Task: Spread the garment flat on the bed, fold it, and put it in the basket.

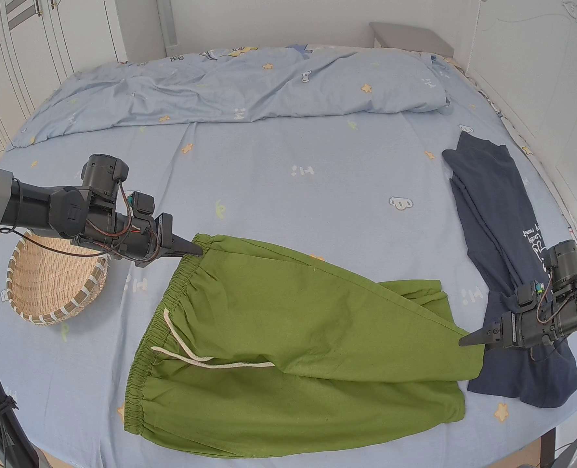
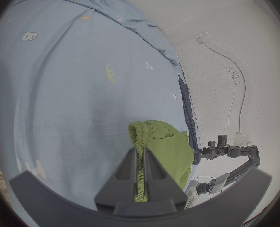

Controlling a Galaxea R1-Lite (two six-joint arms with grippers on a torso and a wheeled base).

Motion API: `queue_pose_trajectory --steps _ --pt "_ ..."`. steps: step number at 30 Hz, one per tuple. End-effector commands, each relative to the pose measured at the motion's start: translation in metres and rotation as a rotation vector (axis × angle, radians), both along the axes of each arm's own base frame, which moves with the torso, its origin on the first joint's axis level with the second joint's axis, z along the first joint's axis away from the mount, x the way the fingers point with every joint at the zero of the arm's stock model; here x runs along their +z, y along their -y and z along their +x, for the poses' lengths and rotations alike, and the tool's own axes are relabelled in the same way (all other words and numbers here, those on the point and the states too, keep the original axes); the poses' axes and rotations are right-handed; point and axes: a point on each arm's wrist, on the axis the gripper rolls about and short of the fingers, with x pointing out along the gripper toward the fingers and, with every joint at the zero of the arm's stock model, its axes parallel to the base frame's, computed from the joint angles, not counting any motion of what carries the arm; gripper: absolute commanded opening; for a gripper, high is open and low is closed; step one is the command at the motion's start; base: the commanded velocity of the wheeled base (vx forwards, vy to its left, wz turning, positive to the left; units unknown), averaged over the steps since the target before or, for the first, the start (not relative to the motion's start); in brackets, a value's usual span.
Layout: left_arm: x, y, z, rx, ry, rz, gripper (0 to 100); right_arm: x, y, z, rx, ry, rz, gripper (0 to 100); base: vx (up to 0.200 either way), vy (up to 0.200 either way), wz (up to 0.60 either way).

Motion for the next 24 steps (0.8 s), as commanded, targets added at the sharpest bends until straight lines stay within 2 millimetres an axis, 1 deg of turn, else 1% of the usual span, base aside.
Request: queue_pose_trajectory --steps 1,3,4,7,8,18,24 --pt "-0.0008 0.0002 0.0001 0.0 -0.003 0.0 0 -0.0115 0.0003 0.0078 -0.001 -0.023 0.007 100 0.0 0.0 0.0" --pt "-0.0014 0.0002 0.0003 0.0 -0.005 0.0 0 -0.0118 0.0003 0.0081 -0.002 -0.024 0.008 100 0.0 0.0 0.0" --pt "-0.0014 0.0008 0.0003 -0.002 -0.005 0.0 0 -0.0175 -0.0002 0.0122 0.004 -0.028 0.021 100 0.0 0.0 0.0" --pt "-0.0026 0.0014 0.0006 -0.005 -0.007 0.0 0 -0.0186 0.0 0.0148 0.006 -0.017 0.037 100 0.0 0.0 0.0" --pt "-0.0026 0.0014 0.0007 -0.004 -0.007 0.001 0 -0.0185 0.0 0.0149 0.006 -0.015 0.038 0 0.0 0.0 0.0" --pt "-0.0024 0.0008 0.0003 -0.003 -0.007 0.001 0 -0.018 0.002 0.0148 0.003 -0.013 0.049 0 0.0 0.0 0.0" --pt "-0.0044 -0.0006 -0.0015 0.0 -0.017 0.002 0 -0.0124 0.0094 0.0175 -0.022 0.014 0.054 0 0.0 0.0 0.0"
